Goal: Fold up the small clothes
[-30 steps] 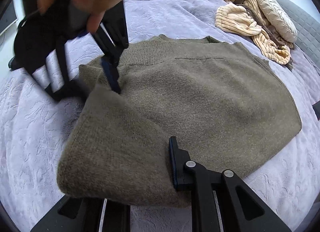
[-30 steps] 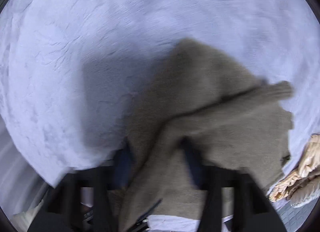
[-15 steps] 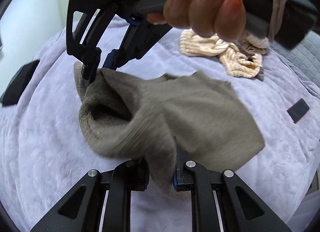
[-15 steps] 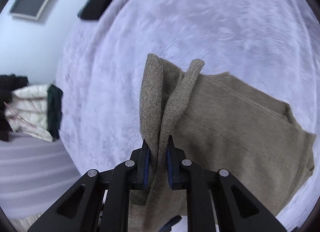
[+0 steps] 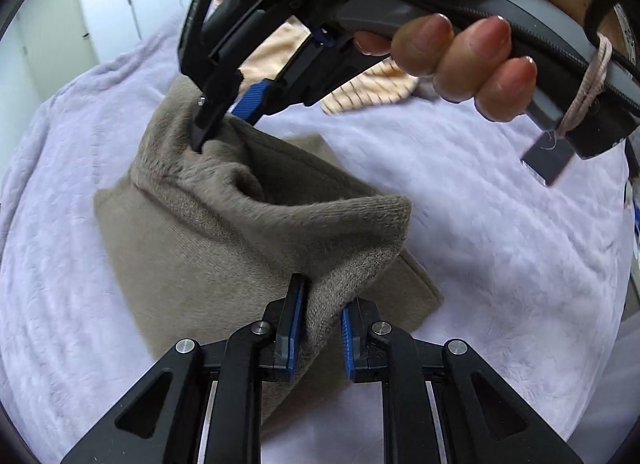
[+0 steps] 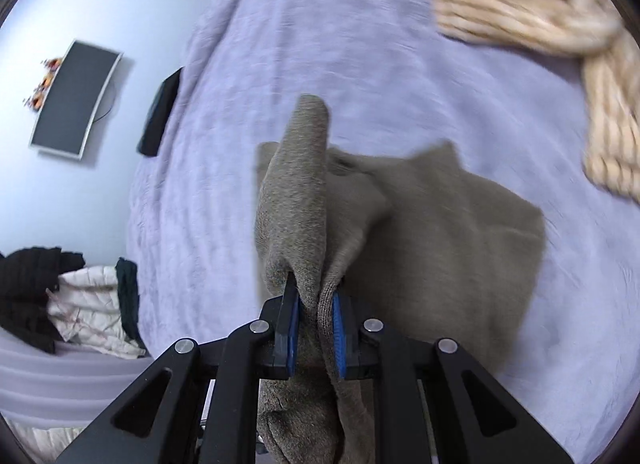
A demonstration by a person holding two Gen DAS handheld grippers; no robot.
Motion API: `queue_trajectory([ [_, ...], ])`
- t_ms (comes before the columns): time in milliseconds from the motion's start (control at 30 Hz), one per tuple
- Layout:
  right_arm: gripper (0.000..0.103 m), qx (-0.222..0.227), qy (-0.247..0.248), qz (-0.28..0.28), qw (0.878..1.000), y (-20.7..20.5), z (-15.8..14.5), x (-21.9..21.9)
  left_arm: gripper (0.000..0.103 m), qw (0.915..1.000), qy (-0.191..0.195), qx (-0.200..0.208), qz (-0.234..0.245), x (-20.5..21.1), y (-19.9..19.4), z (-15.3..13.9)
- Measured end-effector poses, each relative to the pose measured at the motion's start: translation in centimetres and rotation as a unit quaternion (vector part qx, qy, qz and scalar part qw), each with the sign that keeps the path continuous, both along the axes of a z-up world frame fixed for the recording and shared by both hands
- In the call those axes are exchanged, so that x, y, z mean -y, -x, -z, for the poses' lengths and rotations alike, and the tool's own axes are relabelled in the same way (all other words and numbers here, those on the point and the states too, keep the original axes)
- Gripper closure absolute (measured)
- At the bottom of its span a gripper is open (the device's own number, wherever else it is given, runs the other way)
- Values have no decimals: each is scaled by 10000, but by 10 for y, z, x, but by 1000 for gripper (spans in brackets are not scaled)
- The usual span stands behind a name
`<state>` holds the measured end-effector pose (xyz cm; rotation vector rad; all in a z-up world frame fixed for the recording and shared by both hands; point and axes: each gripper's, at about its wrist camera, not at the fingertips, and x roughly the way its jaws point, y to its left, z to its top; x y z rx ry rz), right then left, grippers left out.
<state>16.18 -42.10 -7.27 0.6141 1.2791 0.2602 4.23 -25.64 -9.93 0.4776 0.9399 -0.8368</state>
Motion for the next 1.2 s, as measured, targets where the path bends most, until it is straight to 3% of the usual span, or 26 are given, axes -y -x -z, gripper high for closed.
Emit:
queue_trajectory([
  [133,87,-325,45,326,9989,23,50,33,85,9994,-276,-178,127,14,13,27],
  [233,81,-321,-385,594,9970,33,72,47,85,9993,-300,-185,86,14,15,33],
  [300,74,-255,-686,705,9948,33,75,53,85,9993,-305,-176,88,14,15,32],
  [400,73,-180,-811,752,9937,25,72,55,85,9993,-266,-230,80,17,15,30],
  [467,84,-62,-735,616,9954,21,62,51,85,9995,-237,-190,92,15,15,25],
  [633,88,171,-449,500,9976,34,39,48,85,9993,-180,-193,246,16,20,20],
  [767,88,-220,-41,770,9968,50,67,66,85,9983,-271,-262,449,20,31,28],
  [867,88,-285,-206,1067,9937,62,82,79,85,9980,-298,-297,467,18,35,29],
  [1033,75,-299,-55,1178,9926,78,73,82,85,9980,-251,-540,235,5,32,17],
  [1067,72,-324,14,1191,9924,82,69,81,82,9978,-271,-571,182,2,31,14],
  [1133,61,-298,72,1210,9922,94,59,79,63,9979,-296,-582,24,-8,31,8],
  [1167,57,-235,40,1199,9925,101,53,77,48,9981,-272,-546,-106,-14,30,4],
  [1200,47,-175,1,1185,9928,107,47,74,46,9981,-218,-527,-235,-21,27,-1],
])
